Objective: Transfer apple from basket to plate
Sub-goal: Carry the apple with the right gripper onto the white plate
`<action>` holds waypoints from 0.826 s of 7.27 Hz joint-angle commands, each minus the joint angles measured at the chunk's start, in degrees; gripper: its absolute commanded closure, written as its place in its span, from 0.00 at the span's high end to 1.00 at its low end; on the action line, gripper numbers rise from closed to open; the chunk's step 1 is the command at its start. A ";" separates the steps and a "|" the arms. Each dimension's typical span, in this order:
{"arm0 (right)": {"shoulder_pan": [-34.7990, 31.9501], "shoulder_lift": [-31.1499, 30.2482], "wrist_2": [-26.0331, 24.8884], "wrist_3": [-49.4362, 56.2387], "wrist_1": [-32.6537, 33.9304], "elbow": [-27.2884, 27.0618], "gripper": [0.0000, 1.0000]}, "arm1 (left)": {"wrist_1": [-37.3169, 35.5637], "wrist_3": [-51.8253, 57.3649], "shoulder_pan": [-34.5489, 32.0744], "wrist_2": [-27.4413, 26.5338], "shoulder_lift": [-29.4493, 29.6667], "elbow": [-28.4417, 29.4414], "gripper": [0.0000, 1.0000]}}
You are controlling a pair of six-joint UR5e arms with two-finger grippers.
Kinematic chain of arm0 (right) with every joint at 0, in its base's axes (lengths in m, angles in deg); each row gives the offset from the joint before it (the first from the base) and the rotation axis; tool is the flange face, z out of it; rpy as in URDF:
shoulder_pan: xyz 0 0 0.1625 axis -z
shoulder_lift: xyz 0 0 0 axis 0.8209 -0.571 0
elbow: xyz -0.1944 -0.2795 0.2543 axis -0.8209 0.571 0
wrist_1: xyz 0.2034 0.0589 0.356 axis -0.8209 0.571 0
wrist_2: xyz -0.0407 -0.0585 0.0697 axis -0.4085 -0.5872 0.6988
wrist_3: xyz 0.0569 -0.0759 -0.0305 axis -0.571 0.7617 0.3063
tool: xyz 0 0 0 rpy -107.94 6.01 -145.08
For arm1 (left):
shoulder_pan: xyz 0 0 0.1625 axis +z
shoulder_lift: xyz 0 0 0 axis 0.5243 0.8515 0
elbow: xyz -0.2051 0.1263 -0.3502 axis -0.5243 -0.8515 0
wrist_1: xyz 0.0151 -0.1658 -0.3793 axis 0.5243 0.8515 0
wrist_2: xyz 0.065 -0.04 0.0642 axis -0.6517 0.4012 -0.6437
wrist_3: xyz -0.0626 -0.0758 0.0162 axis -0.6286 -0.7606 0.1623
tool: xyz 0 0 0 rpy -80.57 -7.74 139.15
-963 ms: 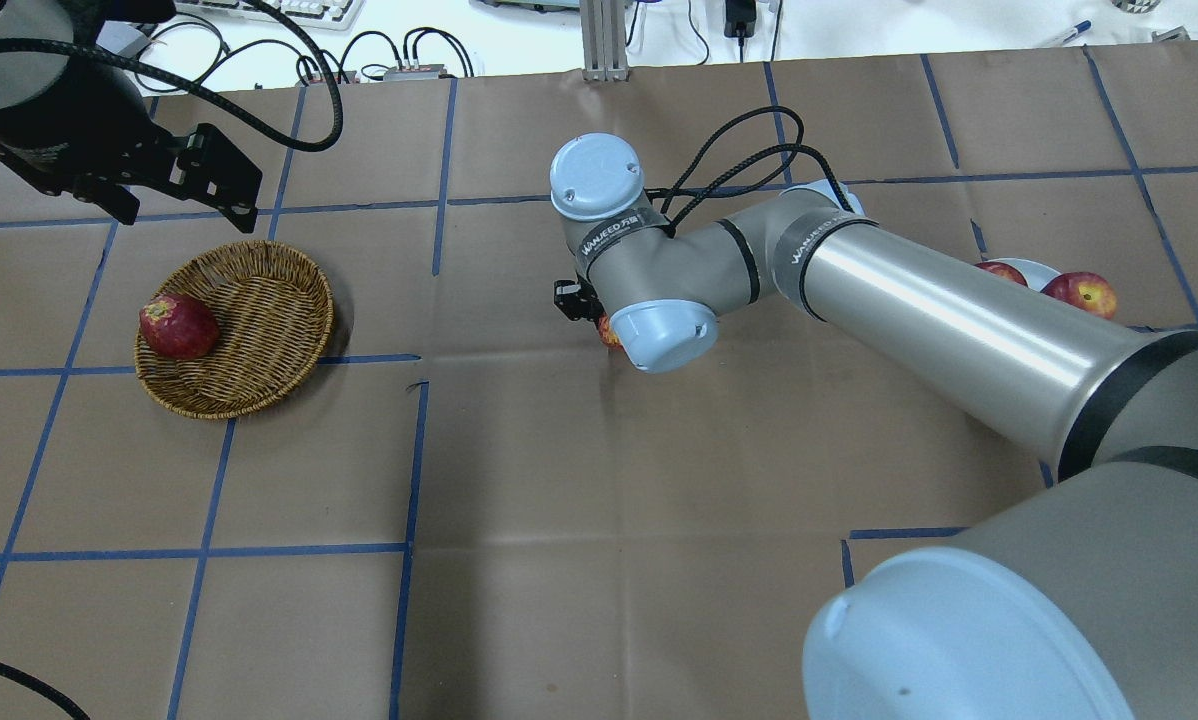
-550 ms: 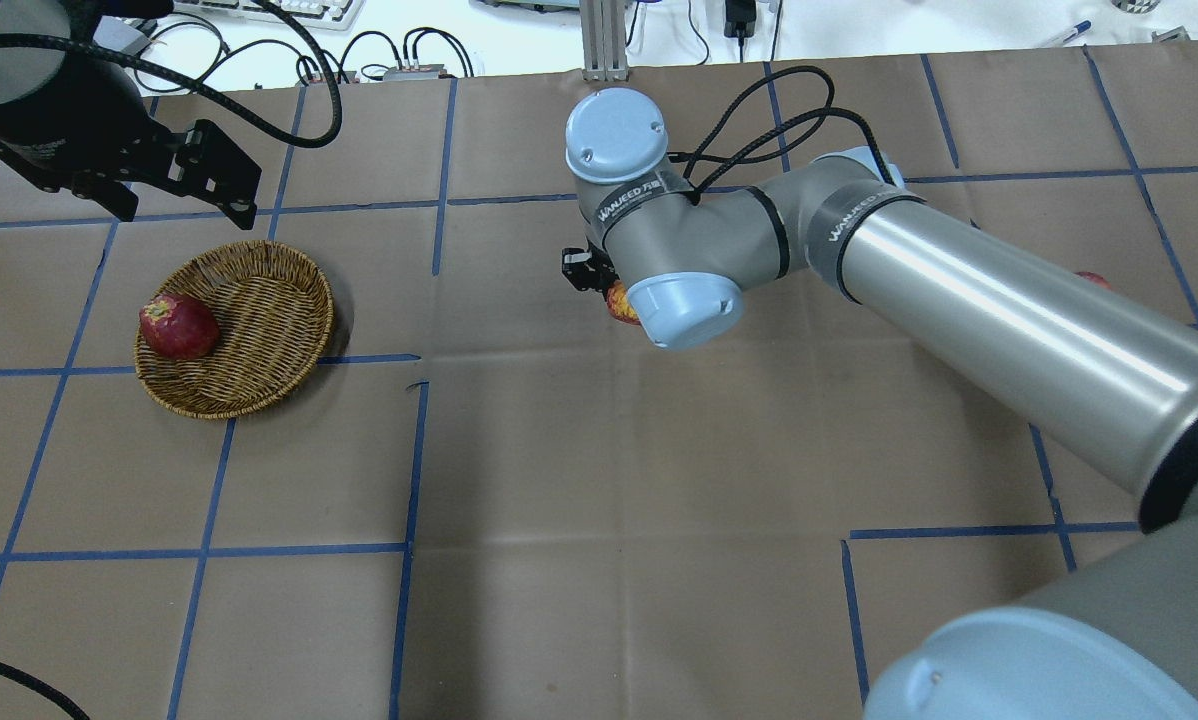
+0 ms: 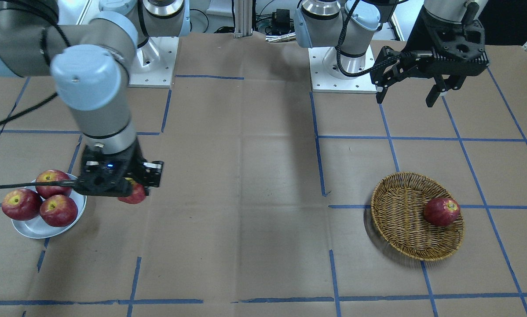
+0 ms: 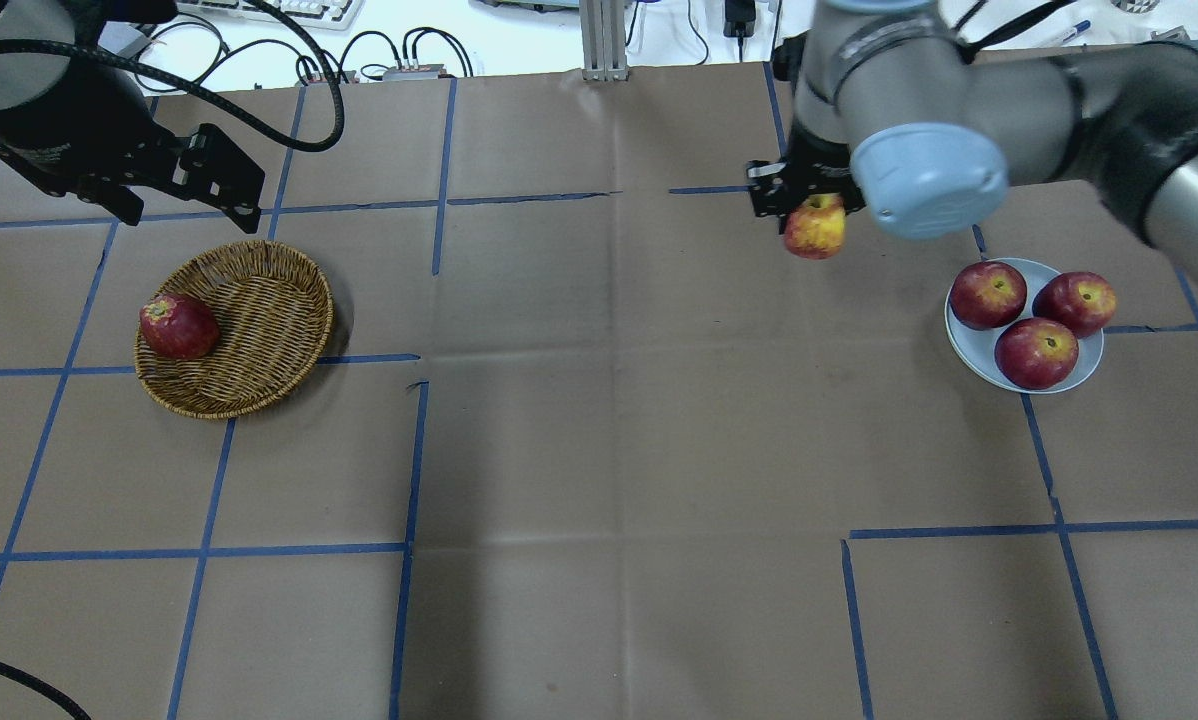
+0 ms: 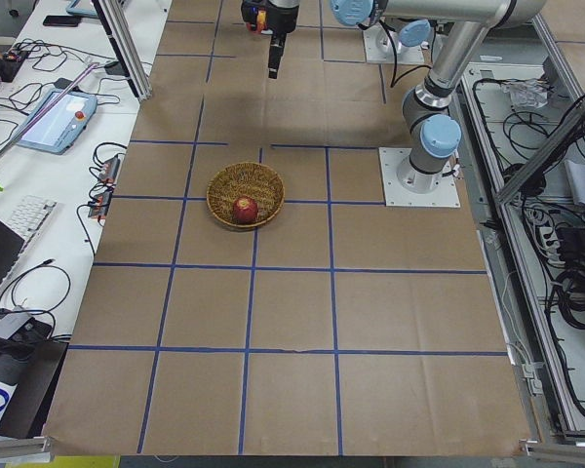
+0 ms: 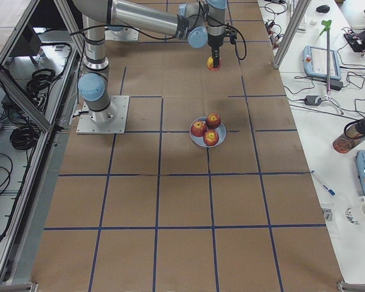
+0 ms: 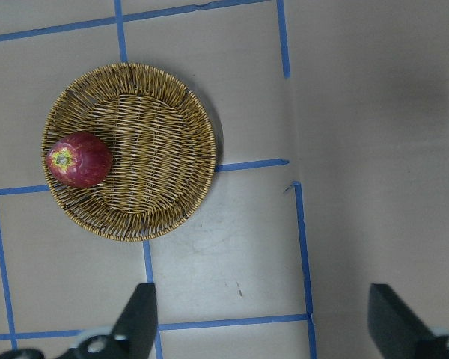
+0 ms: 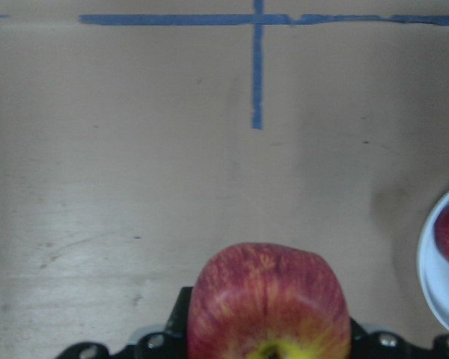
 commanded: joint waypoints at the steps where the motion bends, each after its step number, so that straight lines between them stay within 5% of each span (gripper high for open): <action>1: 11.37 -3.05 0.24 10.46 -1.19 -3.54 0.54 | 0.00 0.00 0.00 0.00 0.00 0.02 0.99; 6: 26.60 -2.01 3.29 27.87 3.35 -10.05 0.52 | 0.00 0.00 0.00 0.00 0.00 0.46 0.99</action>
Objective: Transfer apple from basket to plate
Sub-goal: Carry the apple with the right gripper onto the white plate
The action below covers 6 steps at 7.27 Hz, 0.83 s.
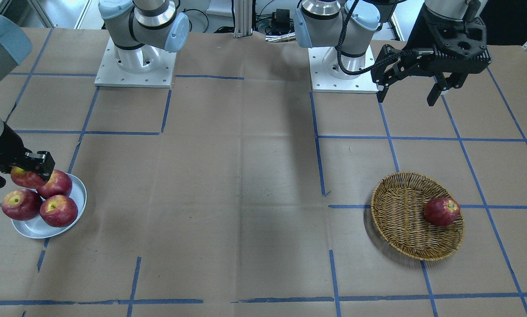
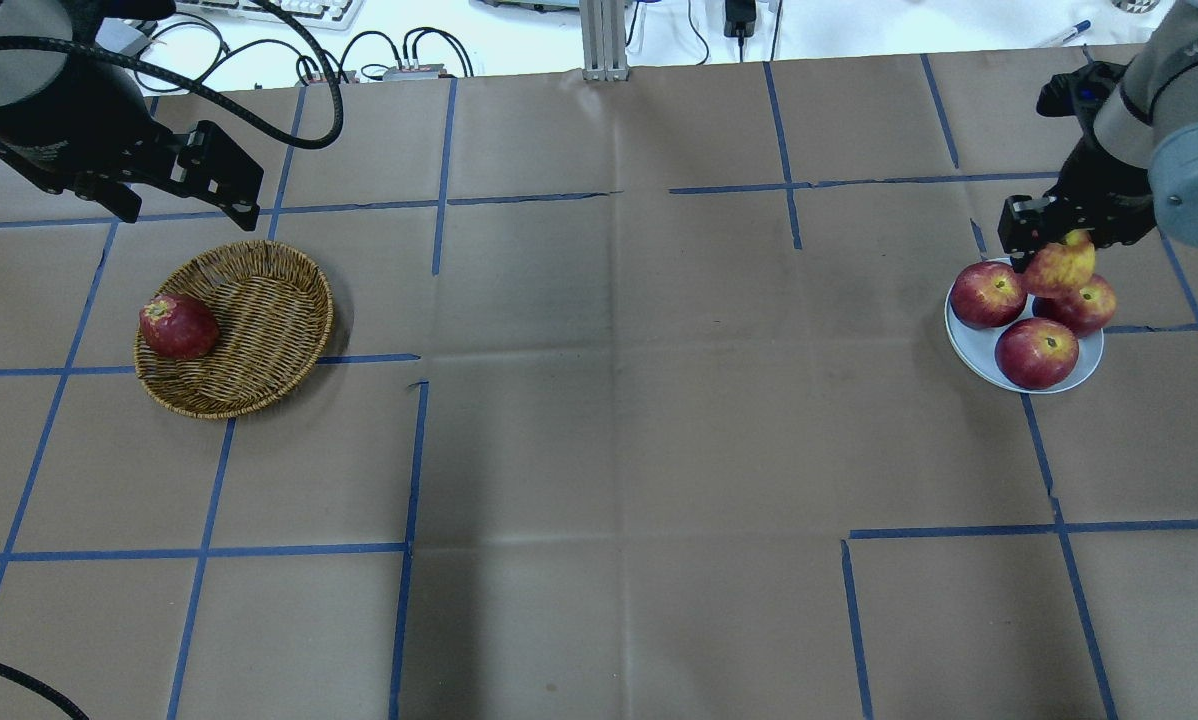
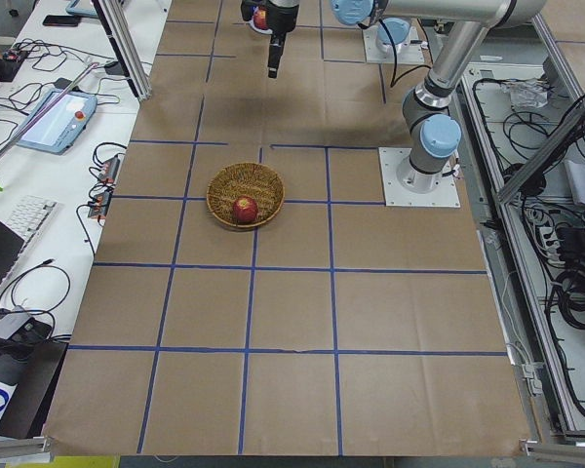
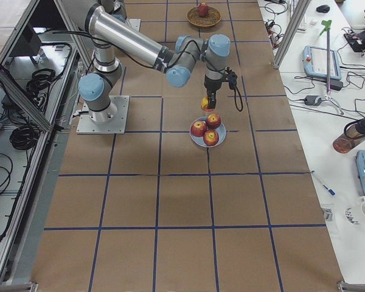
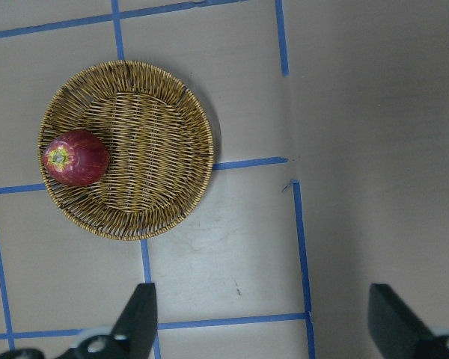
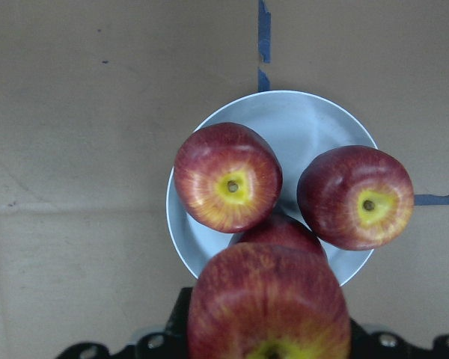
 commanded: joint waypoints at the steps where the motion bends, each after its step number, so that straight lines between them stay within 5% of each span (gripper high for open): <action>1: 4.07 2.63 2.32 5.66 5.90 -3.00 0.52 | 0.00 0.00 0.00 -0.02 0.06 0.03 0.99; 6: 4.87 6.43 4.26 6.12 9.97 -3.19 0.53 | 0.00 0.00 0.00 0.06 0.06 0.11 0.99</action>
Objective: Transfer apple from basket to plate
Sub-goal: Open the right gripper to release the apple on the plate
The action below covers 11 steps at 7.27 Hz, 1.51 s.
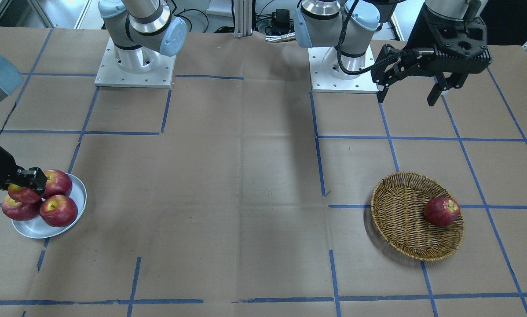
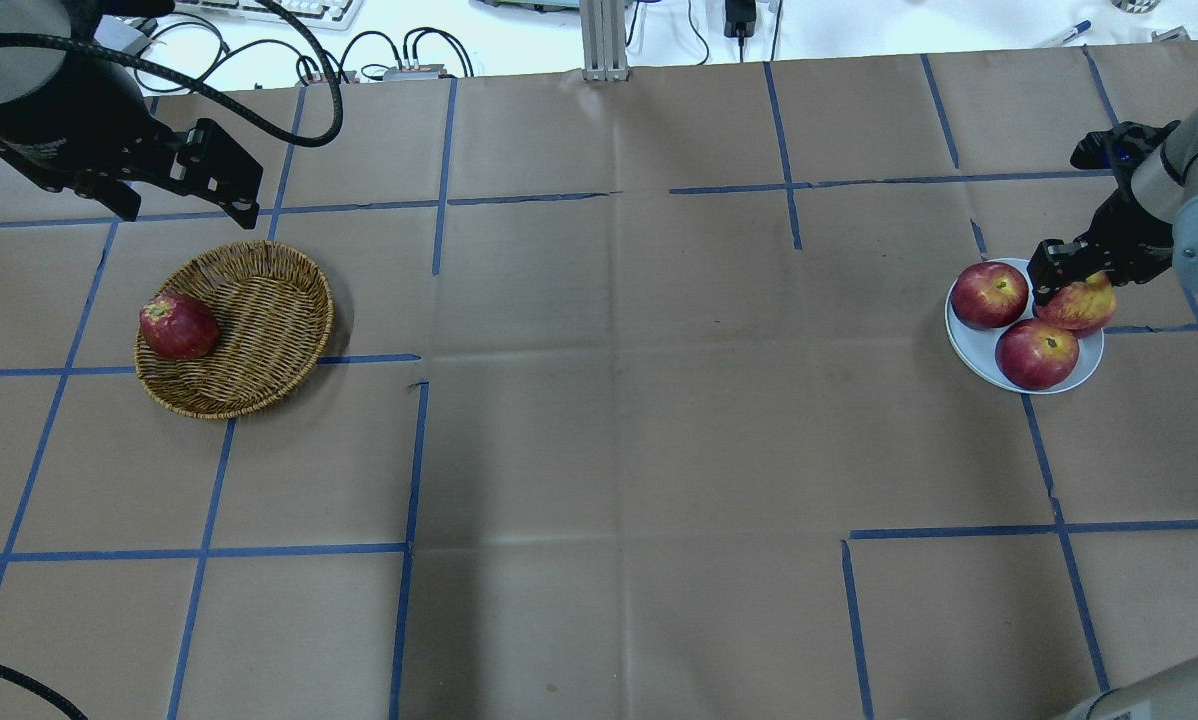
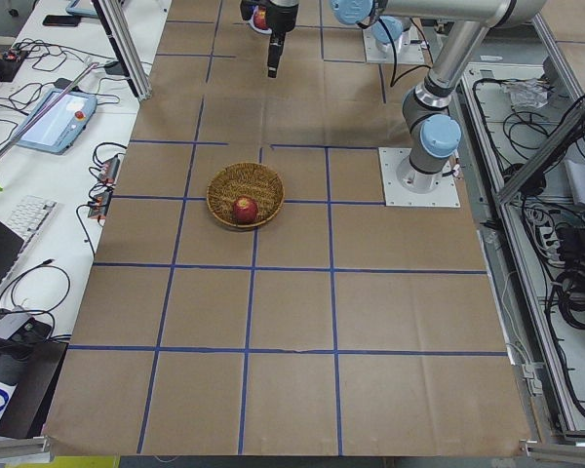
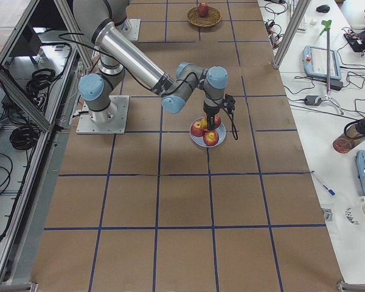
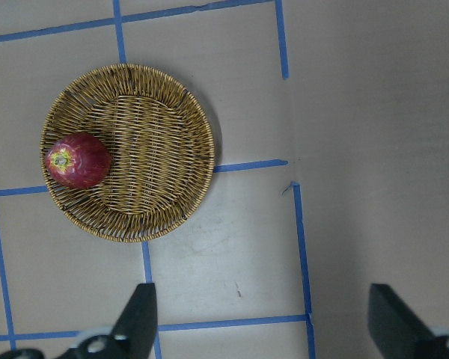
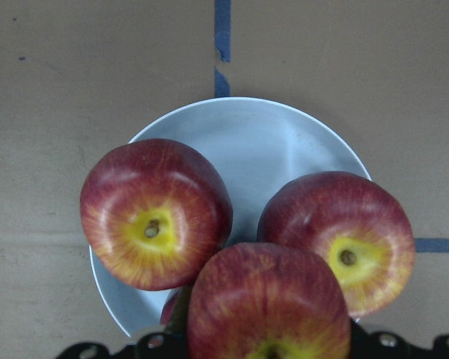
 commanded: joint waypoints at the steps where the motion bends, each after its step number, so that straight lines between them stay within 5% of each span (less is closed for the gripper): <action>1: -0.33 -0.13 0.54 -0.06 0.62 -0.04 0.53 | 0.00 0.00 0.00 0.00 0.00 0.00 0.99; 3: -0.51 -0.14 1.85 0.02 0.62 -0.04 0.53 | 0.00 0.00 0.00 0.00 0.00 0.00 0.99; 4: -0.42 0.12 1.95 0.20 0.45 -0.04 0.66 | 0.00 -0.09 0.00 0.00 0.00 0.00 0.99; 5: -0.42 0.30 1.86 2.20 0.19 0.13 0.99 | 0.00 0.00 0.00 0.00 0.00 0.00 0.99; 8: -0.51 -2.49 1.86 1.52 -0.60 0.84 1.00 | 0.00 0.00 0.00 0.00 0.00 0.00 0.99; 11: -6.37 -10.76 1.25 -4.51 -16.71 6.78 1.00 | 0.00 0.00 0.00 0.00 0.00 0.09 0.99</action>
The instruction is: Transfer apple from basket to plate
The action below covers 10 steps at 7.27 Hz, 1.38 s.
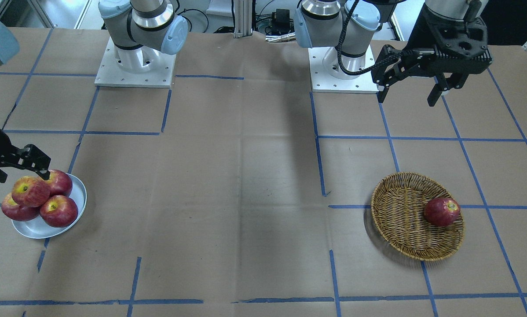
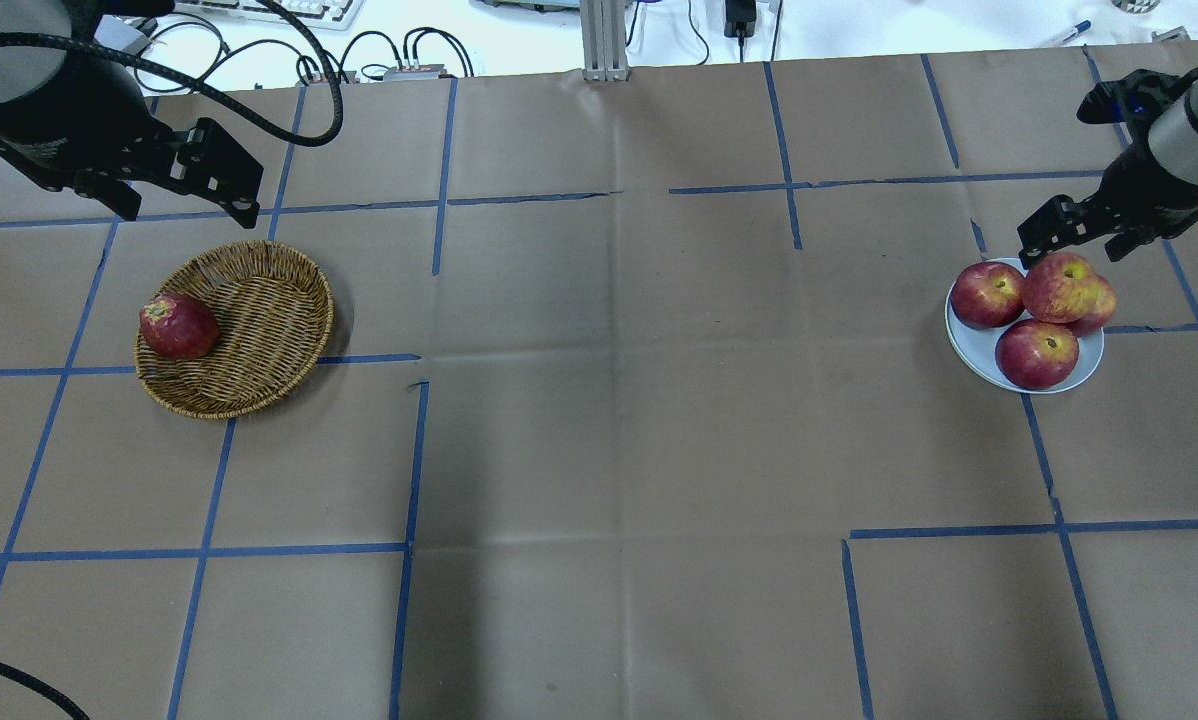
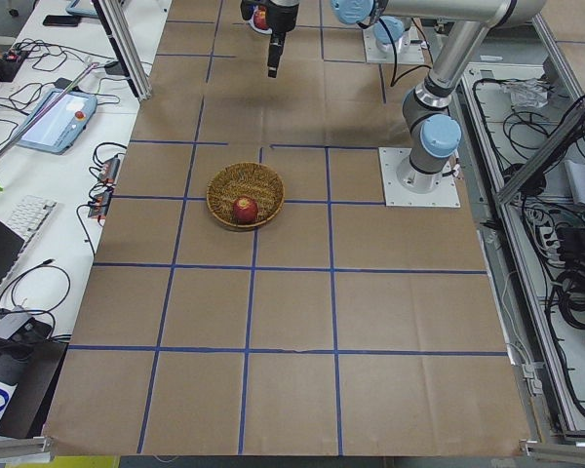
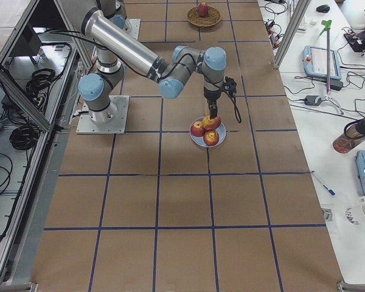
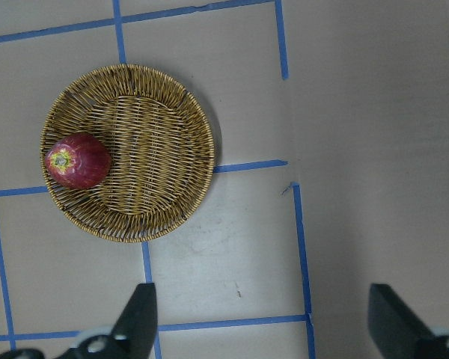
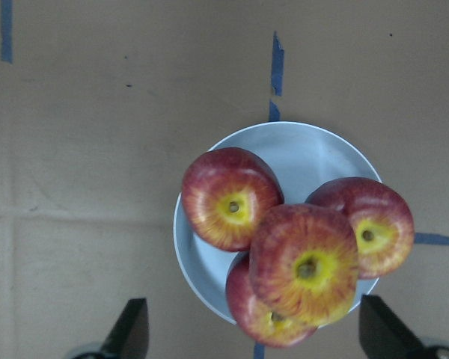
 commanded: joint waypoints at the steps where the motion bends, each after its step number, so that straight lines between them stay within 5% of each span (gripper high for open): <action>1: -5.79 -4.22 -0.60 -10.54 -12.46 6.26 1.00 | 0.00 0.00 0.00 0.00 0.00 0.03 0.99; 5: -22.57 -7.75 -3.59 -27.91 -18.13 8.05 1.00 | 0.00 0.00 0.00 0.00 0.00 0.12 0.99; 10: -23.57 -9.16 -2.98 -26.87 -19.28 8.31 1.00 | 0.00 -0.09 0.00 0.00 0.00 0.12 0.99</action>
